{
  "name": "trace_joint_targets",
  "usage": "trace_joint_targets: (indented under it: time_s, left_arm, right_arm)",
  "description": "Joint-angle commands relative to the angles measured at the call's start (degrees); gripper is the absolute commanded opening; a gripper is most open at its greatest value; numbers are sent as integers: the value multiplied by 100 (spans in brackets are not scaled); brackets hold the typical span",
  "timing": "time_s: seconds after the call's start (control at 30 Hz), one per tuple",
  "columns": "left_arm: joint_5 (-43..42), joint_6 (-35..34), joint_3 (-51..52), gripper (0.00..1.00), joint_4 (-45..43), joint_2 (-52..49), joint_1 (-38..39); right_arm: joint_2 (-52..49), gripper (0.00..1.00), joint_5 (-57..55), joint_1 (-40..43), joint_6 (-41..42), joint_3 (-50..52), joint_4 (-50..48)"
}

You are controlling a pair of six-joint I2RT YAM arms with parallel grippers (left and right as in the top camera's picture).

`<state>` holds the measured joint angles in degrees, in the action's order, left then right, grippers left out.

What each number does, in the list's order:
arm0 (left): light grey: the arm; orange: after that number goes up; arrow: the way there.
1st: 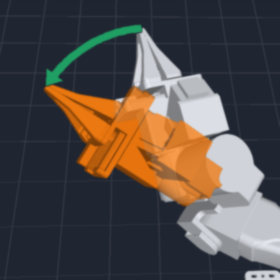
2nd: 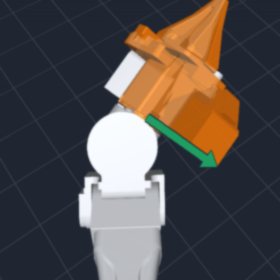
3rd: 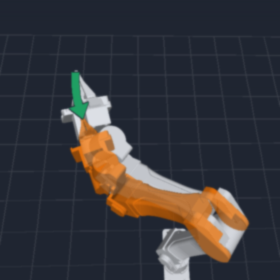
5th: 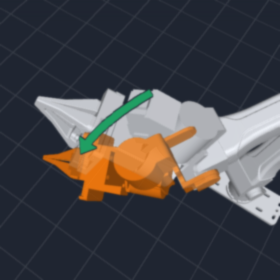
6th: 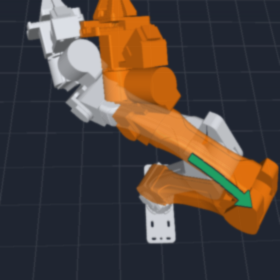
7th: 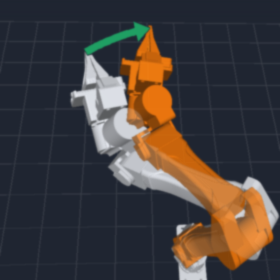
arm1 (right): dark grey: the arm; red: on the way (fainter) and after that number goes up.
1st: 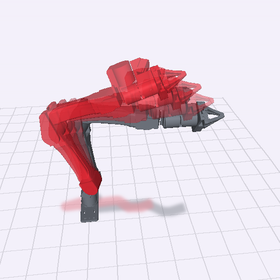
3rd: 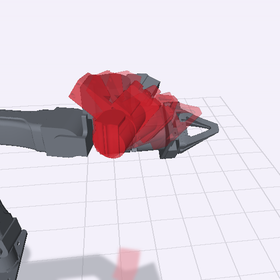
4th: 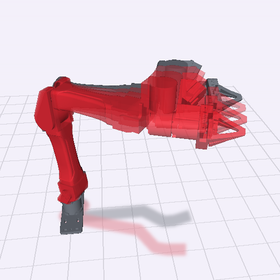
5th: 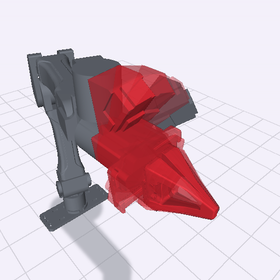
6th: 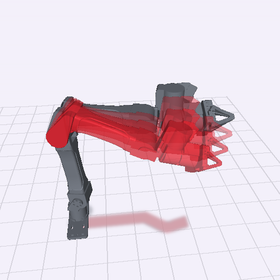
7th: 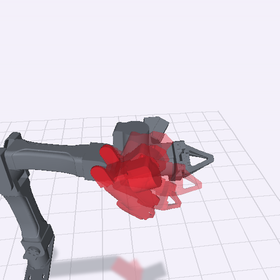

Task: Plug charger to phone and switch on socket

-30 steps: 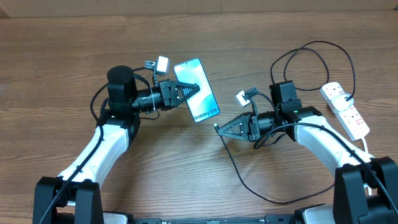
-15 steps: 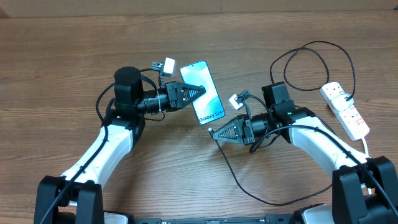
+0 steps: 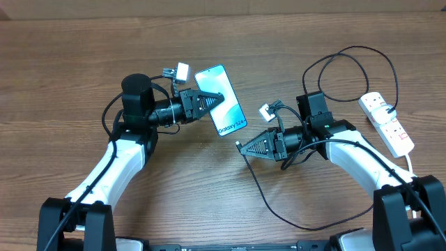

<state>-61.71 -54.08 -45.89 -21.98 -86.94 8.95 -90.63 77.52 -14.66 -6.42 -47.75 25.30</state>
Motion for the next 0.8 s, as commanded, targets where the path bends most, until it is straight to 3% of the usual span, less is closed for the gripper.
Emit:
trace_joint_targets:
  time_s: [0.0,0.77]
  left_arm:
    - [-114,-17,-76,4,-52,-7,7]
    - [-243,136,-76,4,94,-7,7]
  right_arm:
    - [94,4,13,0,-24,-109,-13]
    - [94,4,533,15,-44,-109,-343]
